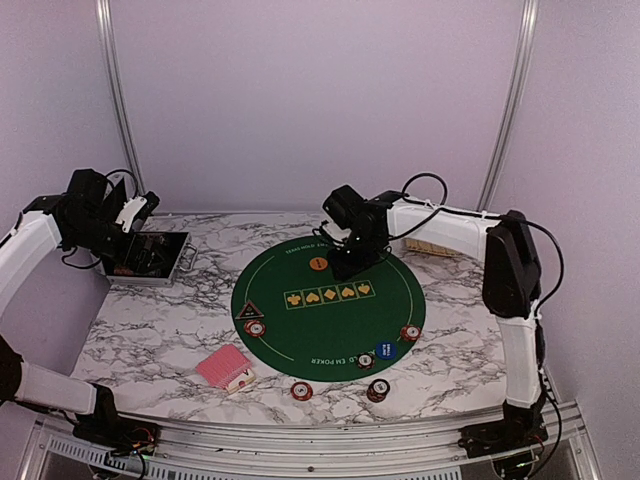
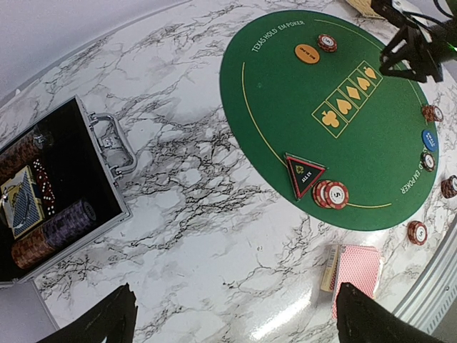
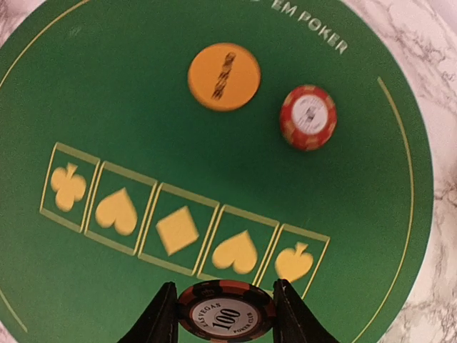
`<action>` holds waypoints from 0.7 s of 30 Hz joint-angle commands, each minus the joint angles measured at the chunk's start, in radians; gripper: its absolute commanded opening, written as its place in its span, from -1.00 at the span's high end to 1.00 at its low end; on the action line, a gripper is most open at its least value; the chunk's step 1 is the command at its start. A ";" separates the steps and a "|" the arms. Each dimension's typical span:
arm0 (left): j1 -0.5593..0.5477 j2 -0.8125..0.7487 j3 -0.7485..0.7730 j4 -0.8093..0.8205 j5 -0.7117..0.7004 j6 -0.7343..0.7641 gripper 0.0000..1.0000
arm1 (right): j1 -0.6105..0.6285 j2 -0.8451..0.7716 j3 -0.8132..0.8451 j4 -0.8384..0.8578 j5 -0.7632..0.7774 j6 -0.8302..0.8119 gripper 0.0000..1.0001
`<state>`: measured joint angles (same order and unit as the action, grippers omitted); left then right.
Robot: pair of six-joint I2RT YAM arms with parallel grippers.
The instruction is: Distribute texas hold em gaming equipment
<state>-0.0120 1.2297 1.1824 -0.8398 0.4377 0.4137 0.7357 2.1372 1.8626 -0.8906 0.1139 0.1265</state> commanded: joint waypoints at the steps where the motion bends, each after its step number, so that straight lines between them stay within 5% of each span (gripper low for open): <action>1: 0.004 -0.010 0.005 -0.021 0.013 0.017 -0.98 | -0.095 0.129 0.211 0.035 0.019 -0.019 0.46; 7: 0.004 -0.003 0.001 -0.021 0.009 0.025 -0.98 | -0.177 0.270 0.396 0.017 0.020 -0.018 0.45; 21: 0.004 0.000 0.005 -0.021 0.006 0.025 -0.98 | -0.218 0.356 0.335 0.073 -0.010 -0.017 0.45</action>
<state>-0.0120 1.2297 1.1824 -0.8394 0.4370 0.4313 0.5148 2.4672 2.1929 -0.8536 0.1131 0.1181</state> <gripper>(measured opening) 0.990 0.403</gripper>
